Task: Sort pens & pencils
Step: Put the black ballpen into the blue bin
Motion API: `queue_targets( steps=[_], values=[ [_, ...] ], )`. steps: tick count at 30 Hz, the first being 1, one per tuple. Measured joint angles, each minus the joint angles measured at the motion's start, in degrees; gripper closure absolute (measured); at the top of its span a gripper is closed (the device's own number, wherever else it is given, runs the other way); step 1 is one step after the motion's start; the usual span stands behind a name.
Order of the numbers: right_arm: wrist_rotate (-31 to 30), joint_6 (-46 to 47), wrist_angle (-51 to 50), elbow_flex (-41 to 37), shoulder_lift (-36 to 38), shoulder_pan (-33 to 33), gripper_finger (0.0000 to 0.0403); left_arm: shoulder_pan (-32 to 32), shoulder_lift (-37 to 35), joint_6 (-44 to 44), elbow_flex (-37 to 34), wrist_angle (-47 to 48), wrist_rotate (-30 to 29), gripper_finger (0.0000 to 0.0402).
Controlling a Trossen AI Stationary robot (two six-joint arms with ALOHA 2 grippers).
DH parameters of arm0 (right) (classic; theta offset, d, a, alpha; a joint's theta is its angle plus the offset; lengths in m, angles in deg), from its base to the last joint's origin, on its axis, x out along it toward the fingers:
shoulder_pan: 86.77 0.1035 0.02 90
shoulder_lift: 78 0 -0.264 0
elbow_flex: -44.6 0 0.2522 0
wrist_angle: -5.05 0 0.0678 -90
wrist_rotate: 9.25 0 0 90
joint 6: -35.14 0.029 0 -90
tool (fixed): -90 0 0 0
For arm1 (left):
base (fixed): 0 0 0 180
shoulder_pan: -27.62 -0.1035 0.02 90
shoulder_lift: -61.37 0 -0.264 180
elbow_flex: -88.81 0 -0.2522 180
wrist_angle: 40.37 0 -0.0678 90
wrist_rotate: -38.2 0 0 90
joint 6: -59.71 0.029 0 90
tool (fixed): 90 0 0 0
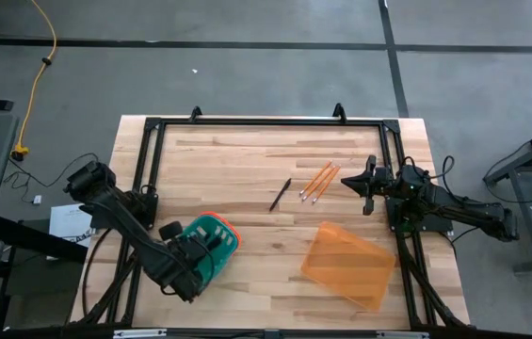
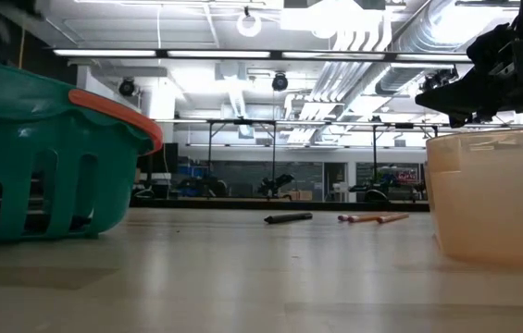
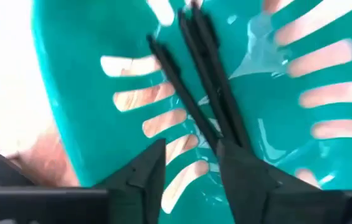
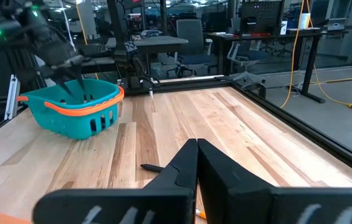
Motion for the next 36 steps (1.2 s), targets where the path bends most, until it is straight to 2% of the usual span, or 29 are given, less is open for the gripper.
queue_targets(
  steps=[6, 19, 31, 36],
  values=[
    [0.0, 0.0, 0.0, 0.0, 0.0, 0.0, 0.0402, -2.4, 0.0, 2.9, 6.5, 4.9, -3.1, 0.0248],
    [0.0, 0.0, 0.0, 0.0, 0.0, 0.0, 0.0402, -13.0, 0.0, 17.9, 12.1, 4.9, -4.1, 0.0283],
    [0.0, 0.0, 0.0, 0.0, 0.0, 0.0, 0.0402, -22.6, 0.0, 32.2, 12.0, -11.2, -4.8, 0.0286],
    [0.0, 0.0, 0.0, 0.0, 0.0, 0.0, 0.0402, -26.3, 0.0, 36.2, 8.8, -21.1, -4.8, 0.0286]
  ],
)
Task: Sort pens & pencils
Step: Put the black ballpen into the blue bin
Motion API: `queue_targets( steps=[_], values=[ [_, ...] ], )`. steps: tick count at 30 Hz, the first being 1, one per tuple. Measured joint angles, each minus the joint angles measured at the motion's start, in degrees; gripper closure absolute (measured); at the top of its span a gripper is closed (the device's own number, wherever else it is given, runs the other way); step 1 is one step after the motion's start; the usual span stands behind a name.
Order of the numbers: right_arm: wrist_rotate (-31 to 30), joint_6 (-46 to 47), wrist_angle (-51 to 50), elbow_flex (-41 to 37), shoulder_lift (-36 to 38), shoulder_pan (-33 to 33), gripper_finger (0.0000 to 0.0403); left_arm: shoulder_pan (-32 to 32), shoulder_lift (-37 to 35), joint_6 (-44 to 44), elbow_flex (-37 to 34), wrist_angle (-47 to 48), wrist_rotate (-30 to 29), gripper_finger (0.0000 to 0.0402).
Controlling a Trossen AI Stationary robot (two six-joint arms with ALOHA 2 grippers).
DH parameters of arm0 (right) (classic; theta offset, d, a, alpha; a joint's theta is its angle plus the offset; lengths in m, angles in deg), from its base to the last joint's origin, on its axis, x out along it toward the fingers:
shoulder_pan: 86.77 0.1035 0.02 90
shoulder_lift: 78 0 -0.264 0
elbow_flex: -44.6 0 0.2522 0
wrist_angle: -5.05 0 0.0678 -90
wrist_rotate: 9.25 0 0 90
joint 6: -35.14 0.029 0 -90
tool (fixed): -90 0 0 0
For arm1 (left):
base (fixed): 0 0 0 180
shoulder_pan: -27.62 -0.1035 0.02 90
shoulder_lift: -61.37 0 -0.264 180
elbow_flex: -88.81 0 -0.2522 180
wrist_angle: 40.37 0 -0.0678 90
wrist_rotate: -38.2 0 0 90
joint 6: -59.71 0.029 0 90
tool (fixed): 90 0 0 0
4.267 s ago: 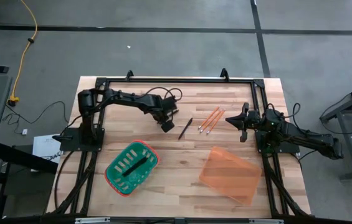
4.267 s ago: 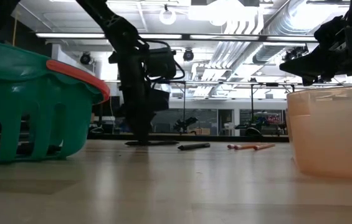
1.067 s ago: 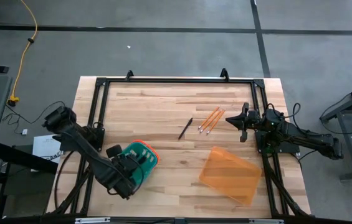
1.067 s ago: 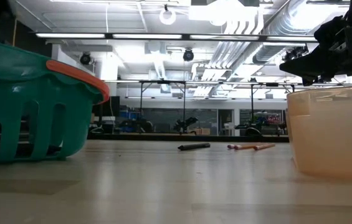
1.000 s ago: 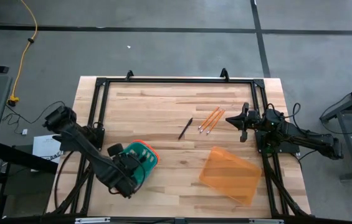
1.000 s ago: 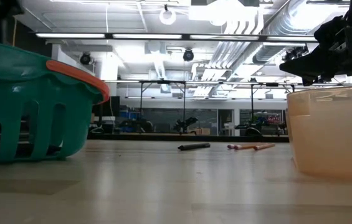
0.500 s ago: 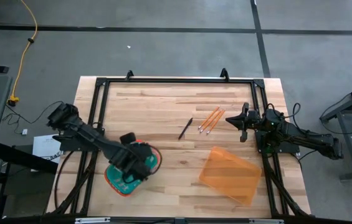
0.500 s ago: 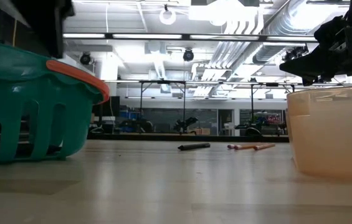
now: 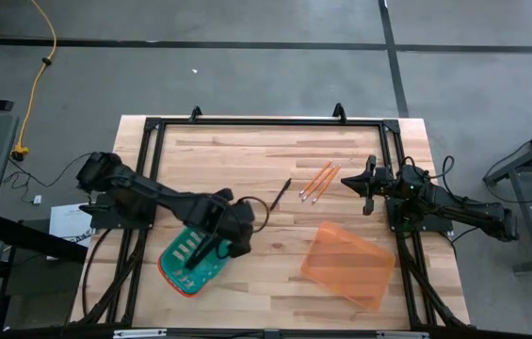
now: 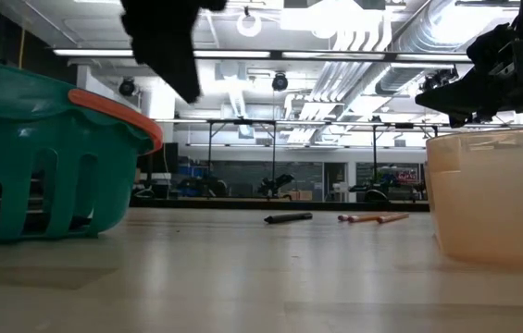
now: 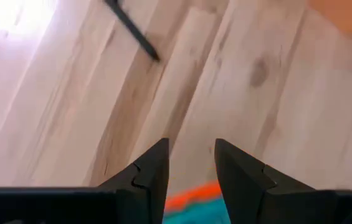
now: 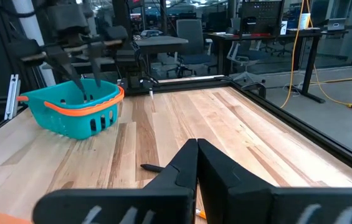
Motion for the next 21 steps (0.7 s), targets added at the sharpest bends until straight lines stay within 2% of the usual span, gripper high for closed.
queue_targets(
  steps=[5, 11, 17, 21],
  values=[
    [0.0, 0.0, 0.0, 0.0, 0.0, 0.0, 0.0402, -4.1, 0.0, 3.4, -5.7, -12.8, 0.8, 0.0286],
    [0.0, 0.0, 0.0, 0.0, 0.0, 0.0, 0.0402, -10.1, 0.5, 5.1, -8.4, -22.9, 5.9, 0.0286],
    [0.0, 0.0, 0.0, 0.0, 0.0, 0.0, 0.0402, -15.1, 5.7, 6.3, -8.3, -34.0, 13.9, 0.0286],
    [0.0, 0.0, 0.0, 0.0, -0.5, 0.0, 0.0402, -17.6, 10.3, 7.1, -8.3, -36.5, 14.9, 0.0286]
  ],
)
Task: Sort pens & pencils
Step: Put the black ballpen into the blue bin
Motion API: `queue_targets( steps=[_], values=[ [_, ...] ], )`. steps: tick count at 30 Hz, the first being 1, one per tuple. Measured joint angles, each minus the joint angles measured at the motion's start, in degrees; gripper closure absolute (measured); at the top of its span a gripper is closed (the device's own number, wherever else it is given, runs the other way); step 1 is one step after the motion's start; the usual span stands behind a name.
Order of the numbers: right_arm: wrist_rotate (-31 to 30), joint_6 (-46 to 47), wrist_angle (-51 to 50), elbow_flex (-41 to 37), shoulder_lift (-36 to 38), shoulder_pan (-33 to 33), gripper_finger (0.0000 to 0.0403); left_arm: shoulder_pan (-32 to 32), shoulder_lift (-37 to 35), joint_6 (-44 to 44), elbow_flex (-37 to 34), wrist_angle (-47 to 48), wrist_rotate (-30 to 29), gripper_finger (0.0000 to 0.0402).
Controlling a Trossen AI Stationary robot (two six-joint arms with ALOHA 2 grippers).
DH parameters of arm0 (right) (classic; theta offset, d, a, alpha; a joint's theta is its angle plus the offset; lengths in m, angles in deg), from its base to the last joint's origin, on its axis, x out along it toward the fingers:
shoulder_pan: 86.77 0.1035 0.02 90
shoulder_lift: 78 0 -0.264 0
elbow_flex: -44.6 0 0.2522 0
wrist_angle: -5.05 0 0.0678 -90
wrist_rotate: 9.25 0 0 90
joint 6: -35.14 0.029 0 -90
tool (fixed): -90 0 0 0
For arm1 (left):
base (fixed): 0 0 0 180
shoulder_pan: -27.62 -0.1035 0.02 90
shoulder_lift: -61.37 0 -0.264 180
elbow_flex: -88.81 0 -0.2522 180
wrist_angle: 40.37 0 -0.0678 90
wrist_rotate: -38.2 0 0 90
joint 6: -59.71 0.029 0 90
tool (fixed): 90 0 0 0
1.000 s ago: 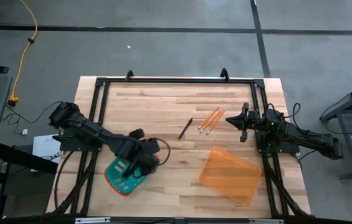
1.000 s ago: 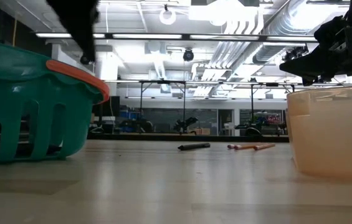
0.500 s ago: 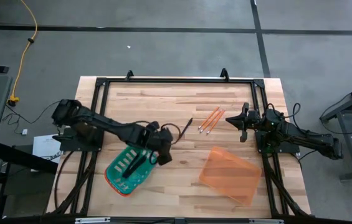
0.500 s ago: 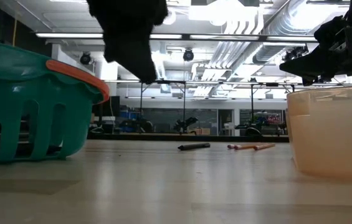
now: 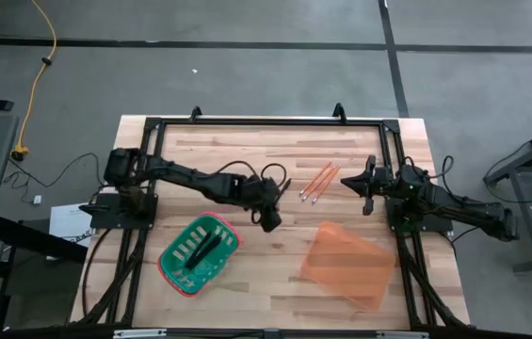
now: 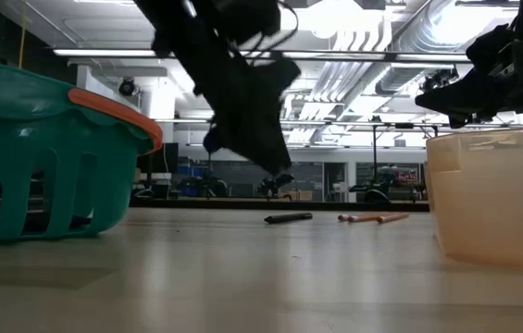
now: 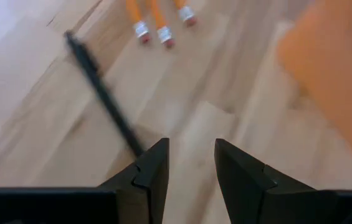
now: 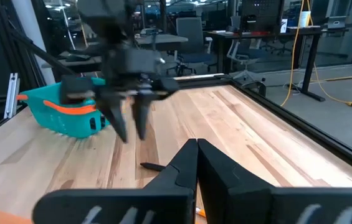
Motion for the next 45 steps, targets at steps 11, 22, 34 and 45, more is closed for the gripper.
queue_targets(
  steps=[11, 22, 34, 45],
  values=[
    [0.0, 0.0, 0.0, 0.0, -0.6, 0.0, 0.0402, -3.7, 6.2, 0.6, 0.1, -3.5, -0.9, 0.0286],
    [0.0, 0.0, 0.0, 0.0, -0.6, 0.0, 0.0402, -3.1, 9.0, 2.1, 0.1, -7.3, -3.3, 0.0286],
    [0.0, 0.0, 0.0, 0.0, -0.6, 0.0, 0.0402, -3.1, 11.9, 2.3, 0.3, -9.0, -6.0, 0.0287],
    [0.0, 0.0, 0.0, 0.0, -0.6, 0.0, 0.0402, -3.2, 12.0, 5.3, 0.3, -6.4, -5.8, 0.0384]
  ],
)
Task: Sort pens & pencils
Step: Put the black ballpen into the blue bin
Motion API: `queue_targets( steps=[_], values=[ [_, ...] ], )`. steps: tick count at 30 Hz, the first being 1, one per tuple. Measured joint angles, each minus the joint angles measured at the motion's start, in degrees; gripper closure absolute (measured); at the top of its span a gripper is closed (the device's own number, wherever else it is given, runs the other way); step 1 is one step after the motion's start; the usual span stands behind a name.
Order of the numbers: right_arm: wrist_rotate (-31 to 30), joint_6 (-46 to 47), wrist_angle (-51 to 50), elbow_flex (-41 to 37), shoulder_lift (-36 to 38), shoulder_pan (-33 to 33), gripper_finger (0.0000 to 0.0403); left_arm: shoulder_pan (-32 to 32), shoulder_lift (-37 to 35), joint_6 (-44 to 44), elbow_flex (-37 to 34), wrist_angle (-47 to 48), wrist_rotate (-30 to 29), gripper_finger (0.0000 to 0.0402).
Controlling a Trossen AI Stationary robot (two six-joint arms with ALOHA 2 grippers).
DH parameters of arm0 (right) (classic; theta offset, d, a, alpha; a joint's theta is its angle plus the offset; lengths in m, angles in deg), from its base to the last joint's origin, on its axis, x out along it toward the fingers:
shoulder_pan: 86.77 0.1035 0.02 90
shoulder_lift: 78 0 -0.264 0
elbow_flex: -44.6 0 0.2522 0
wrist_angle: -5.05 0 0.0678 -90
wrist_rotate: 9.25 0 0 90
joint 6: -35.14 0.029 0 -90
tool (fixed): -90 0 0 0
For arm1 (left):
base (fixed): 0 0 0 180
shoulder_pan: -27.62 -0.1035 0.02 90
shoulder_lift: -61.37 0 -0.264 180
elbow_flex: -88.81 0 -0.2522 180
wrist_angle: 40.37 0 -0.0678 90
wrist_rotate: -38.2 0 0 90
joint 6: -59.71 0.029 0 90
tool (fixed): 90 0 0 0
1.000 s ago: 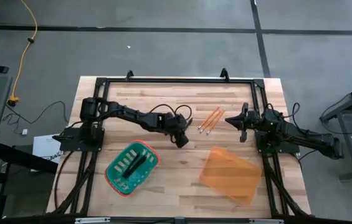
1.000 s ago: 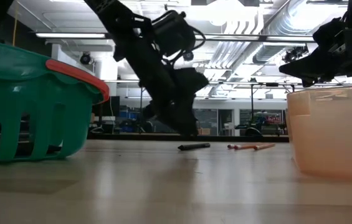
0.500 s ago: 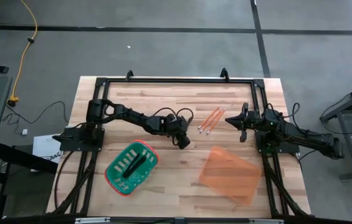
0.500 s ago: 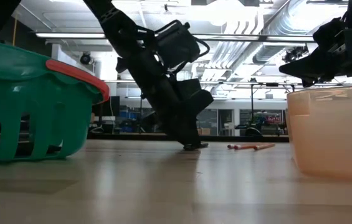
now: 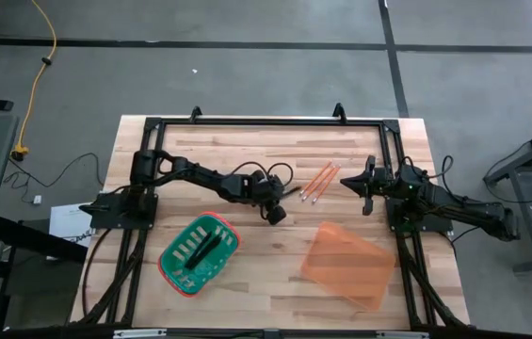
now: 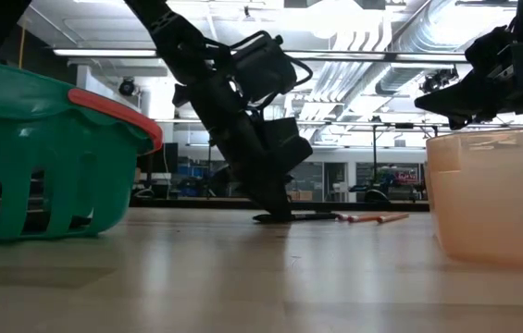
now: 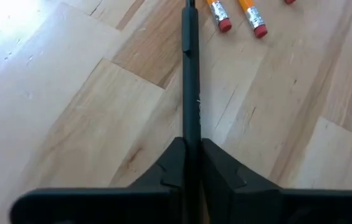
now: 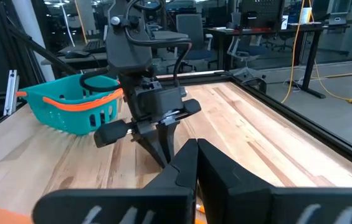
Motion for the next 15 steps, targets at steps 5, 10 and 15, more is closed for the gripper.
queue_targets(
  steps=[5, 10, 15],
  values=[
    [0.0, 0.0, 0.0, 0.0, 0.0, 0.0, 0.0402, -0.1, -0.6, 2.1, -0.1, 0.0, 1.3, 0.037],
    [0.0, 0.0, 0.0, 0.0, 0.0, 0.0, 0.0402, 0.0, -3.3, 2.9, -0.5, 2.7, 2.5, 0.039],
    [0.0, 0.0, 0.0, 0.0, 0.0, 0.0, 0.0402, 0.1, -8.8, 3.9, -0.4, 6.9, 1.9, 0.0384]
  ],
)
